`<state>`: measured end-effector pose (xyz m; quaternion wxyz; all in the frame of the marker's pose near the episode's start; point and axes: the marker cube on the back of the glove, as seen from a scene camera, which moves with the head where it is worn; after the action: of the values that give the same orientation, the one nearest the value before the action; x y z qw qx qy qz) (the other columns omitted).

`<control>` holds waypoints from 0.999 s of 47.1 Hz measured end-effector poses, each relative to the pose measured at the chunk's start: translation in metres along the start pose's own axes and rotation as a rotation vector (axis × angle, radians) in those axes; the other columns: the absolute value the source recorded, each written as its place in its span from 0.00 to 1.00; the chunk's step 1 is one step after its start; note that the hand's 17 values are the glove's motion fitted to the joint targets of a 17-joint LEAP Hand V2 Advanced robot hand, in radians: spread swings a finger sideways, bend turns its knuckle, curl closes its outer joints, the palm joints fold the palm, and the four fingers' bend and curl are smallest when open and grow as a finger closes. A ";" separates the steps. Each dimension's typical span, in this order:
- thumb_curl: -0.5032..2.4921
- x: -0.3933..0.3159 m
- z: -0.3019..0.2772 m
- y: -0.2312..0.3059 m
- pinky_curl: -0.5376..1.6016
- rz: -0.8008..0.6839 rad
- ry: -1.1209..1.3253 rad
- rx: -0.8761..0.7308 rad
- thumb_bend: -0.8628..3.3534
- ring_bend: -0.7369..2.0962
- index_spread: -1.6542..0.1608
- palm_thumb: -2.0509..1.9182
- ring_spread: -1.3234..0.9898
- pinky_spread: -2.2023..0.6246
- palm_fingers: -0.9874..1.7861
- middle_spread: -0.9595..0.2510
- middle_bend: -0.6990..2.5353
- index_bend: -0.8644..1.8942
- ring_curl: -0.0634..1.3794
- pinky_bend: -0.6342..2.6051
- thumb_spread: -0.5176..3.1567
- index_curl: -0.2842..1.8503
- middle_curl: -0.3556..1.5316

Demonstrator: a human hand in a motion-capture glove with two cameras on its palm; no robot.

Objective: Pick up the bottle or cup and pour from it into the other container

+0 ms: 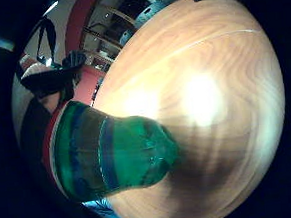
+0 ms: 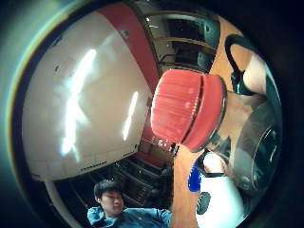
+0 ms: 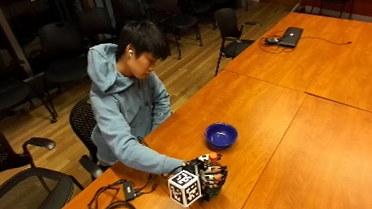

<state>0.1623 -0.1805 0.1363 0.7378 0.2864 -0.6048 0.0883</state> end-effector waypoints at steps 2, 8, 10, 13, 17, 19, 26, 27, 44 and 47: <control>0.35 -0.001 0.001 0.001 0.37 0.005 0.001 -0.005 0.20 0.43 0.84 0.77 0.52 0.77 0.76 0.77 0.31 0.38 0.29 0.34 0.29 0.31 0.41; 0.36 -0.009 0.004 0.003 0.38 0.016 0.037 -0.058 0.20 0.43 0.85 0.77 0.52 0.75 0.77 0.77 0.30 0.37 0.30 0.35 0.27 0.31 0.41; 0.36 -0.014 0.005 0.004 0.38 0.007 0.070 -0.087 0.20 0.43 0.85 0.78 0.52 0.75 0.77 0.76 0.30 0.37 0.30 0.34 0.26 0.32 0.41; 0.36 -0.026 0.008 0.006 0.39 -0.015 0.137 -0.138 0.20 0.43 0.85 0.78 0.51 0.75 0.78 0.76 0.30 0.37 0.31 0.35 0.26 0.32 0.42; 0.37 -0.041 0.016 0.009 0.39 -0.052 0.237 -0.193 0.20 0.43 0.86 0.78 0.51 0.74 0.78 0.76 0.30 0.37 0.31 0.35 0.25 0.32 0.42; 0.37 -0.047 0.023 0.012 0.39 -0.075 0.286 -0.217 0.20 0.43 0.86 0.78 0.51 0.74 0.78 0.76 0.29 0.37 0.31 0.35 0.25 0.32 0.42; 0.38 -0.079 0.047 0.022 0.40 -0.118 0.462 -0.341 0.20 0.43 0.86 0.77 0.51 0.73 0.78 0.76 0.30 0.37 0.32 0.35 0.24 0.32 0.43; 0.38 -0.082 0.051 0.024 0.40 -0.117 0.494 -0.358 0.20 0.43 0.86 0.77 0.51 0.73 0.78 0.76 0.30 0.37 0.32 0.35 0.24 0.32 0.43; 0.38 -0.153 0.132 0.037 0.42 -0.201 1.245 -0.685 0.20 0.43 0.87 0.77 0.51 0.73 0.79 0.77 0.29 0.37 0.34 0.36 0.23 0.33 0.44; 0.39 -0.154 0.155 0.050 0.42 -0.273 1.469 -0.746 0.20 0.43 0.87 0.77 0.51 0.73 0.79 0.77 0.29 0.38 0.34 0.36 0.23 0.33 0.44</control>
<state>-0.0314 -0.1881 0.0230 0.9951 -0.0366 0.0808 -0.0437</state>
